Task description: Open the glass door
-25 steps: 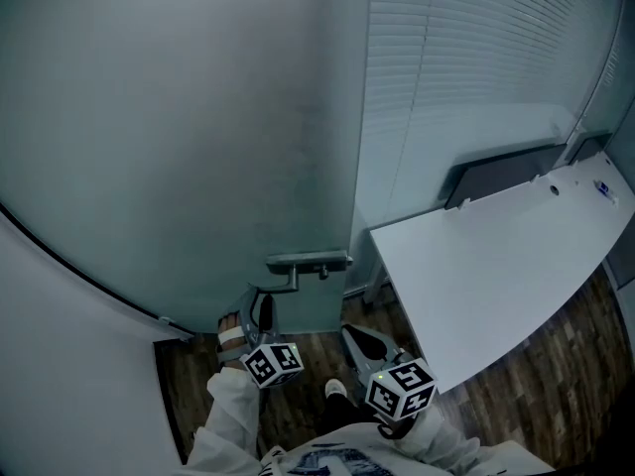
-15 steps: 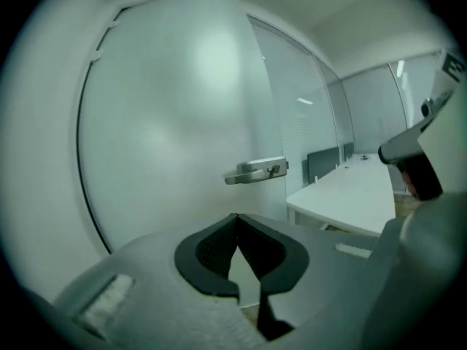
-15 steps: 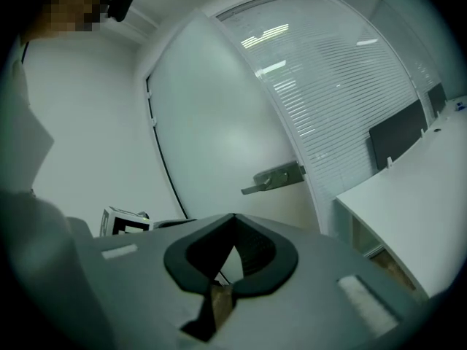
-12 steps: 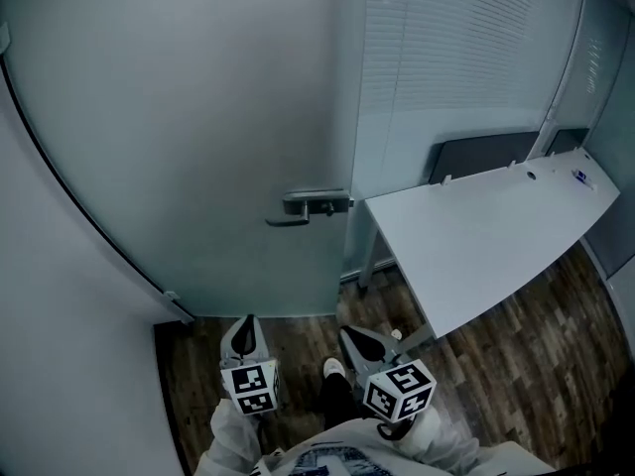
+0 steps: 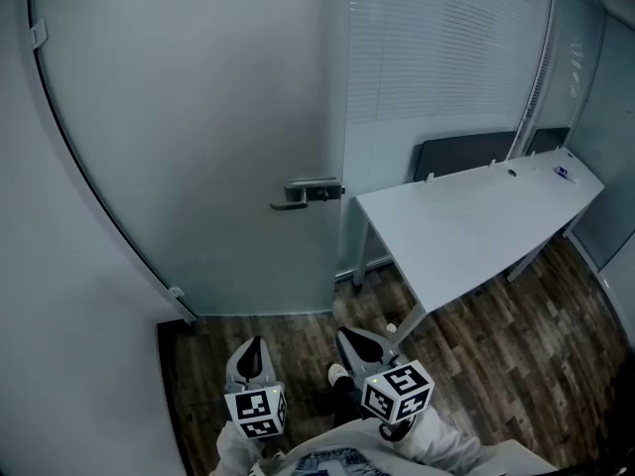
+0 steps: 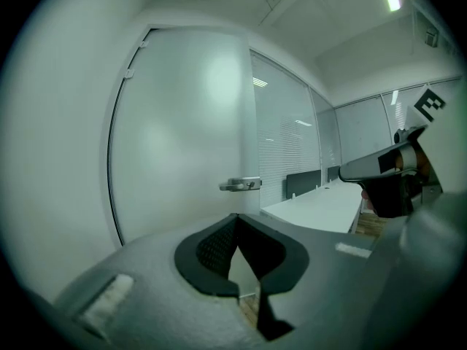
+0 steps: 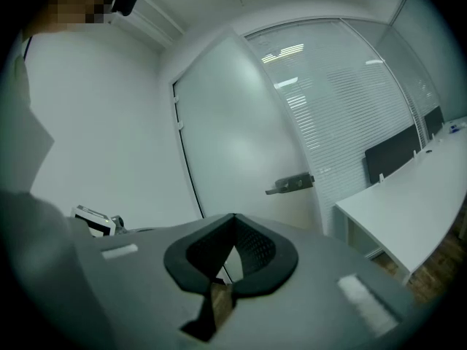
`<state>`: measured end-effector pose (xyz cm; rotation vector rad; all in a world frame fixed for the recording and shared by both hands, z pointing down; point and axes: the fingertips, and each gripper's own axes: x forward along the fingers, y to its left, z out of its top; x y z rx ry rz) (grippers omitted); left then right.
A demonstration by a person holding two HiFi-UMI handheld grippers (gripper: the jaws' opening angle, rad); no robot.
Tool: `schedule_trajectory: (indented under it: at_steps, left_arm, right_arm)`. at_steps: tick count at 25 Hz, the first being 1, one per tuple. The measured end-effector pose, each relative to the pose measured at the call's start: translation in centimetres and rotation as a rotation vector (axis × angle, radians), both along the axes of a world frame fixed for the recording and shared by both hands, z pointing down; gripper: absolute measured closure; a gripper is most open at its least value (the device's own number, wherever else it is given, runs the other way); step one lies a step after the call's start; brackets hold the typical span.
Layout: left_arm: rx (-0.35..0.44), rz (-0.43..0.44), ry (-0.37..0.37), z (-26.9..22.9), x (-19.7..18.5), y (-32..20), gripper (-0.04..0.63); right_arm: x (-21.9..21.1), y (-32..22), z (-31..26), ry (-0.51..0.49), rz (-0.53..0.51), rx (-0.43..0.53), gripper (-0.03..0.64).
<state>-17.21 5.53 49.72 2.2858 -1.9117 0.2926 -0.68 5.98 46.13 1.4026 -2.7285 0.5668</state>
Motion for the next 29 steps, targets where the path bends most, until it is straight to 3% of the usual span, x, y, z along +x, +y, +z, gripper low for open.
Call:
schedule_trajectory:
  at_steps: [5,11,29]
  left_arm:
    - [-0.006,0.024,0.011,-0.1,1.0,2.5,0.594]
    - [-0.020,0.046,0.013,0.3,3.4,4.2,0.594]
    - [-0.042,0.076,-0.052,0.8,8.8,3.0,0.594]
  right_arm:
    - [0.1,2.9,-0.8,0.039,-0.009,0.025,0.612]
    - [1.6,4.5,0.4,0.053,-0.017,-0.011,0.612]
    - [5.7,3.1,0.4,0.045,-0.035,-0.014,0.612]
